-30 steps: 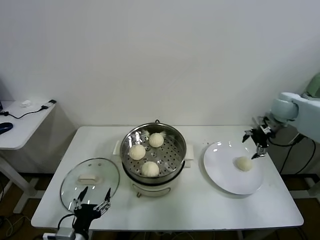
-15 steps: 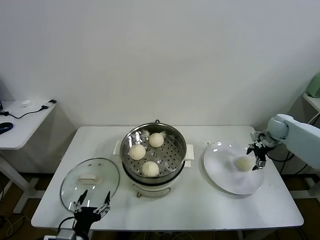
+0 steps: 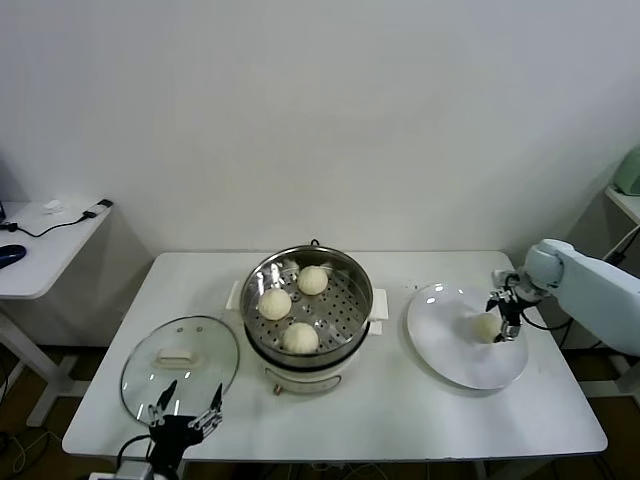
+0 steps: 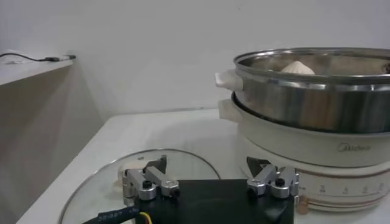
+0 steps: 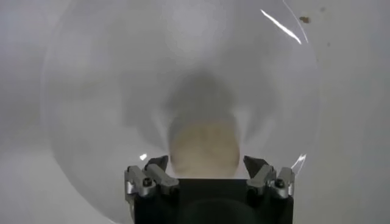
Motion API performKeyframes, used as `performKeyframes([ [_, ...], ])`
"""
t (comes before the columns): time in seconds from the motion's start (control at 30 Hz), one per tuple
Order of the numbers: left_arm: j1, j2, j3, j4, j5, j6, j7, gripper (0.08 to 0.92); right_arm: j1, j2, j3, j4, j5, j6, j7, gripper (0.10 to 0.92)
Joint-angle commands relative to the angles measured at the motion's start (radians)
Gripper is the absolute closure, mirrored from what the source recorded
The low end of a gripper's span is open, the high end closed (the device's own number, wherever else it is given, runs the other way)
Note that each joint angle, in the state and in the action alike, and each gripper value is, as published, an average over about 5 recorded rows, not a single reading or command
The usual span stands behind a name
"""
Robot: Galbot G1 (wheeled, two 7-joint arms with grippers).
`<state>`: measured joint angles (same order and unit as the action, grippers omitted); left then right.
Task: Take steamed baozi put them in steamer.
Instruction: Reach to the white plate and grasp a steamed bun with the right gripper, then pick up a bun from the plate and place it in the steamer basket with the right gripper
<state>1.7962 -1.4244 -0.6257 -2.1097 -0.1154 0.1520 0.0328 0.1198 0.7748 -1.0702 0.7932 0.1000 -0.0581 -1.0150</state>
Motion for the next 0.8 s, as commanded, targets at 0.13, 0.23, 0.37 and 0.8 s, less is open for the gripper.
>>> performKeyframes([
  [0.13, 0.014, 0.0, 0.001, -0.016, 0.003, -0.002, -0.001, 0.177, -0.014, -0.01, 0.024, 0.021, -0.001, -0.004, -0.002, 0.327],
  [0.23, 0.017, -0.001, 0.002, -0.021, 0.006, -0.004, -0.002, 0.177, 0.029, -0.038, -0.005, 0.075, 0.032, -0.022, -0.002, 0.363],
  [0.37, 0.019, -0.003, 0.007, -0.028, 0.009, -0.003, -0.002, 0.177, 0.209, -0.082, -0.172, 0.205, 0.164, -0.071, 0.004, 0.378],
  [0.8, -0.018, -0.001, 0.027, -0.033, 0.007, 0.007, -0.001, 0.177, 1.091, 0.13, -0.804, 0.705, 0.896, -0.235, 0.079, 0.381],
])
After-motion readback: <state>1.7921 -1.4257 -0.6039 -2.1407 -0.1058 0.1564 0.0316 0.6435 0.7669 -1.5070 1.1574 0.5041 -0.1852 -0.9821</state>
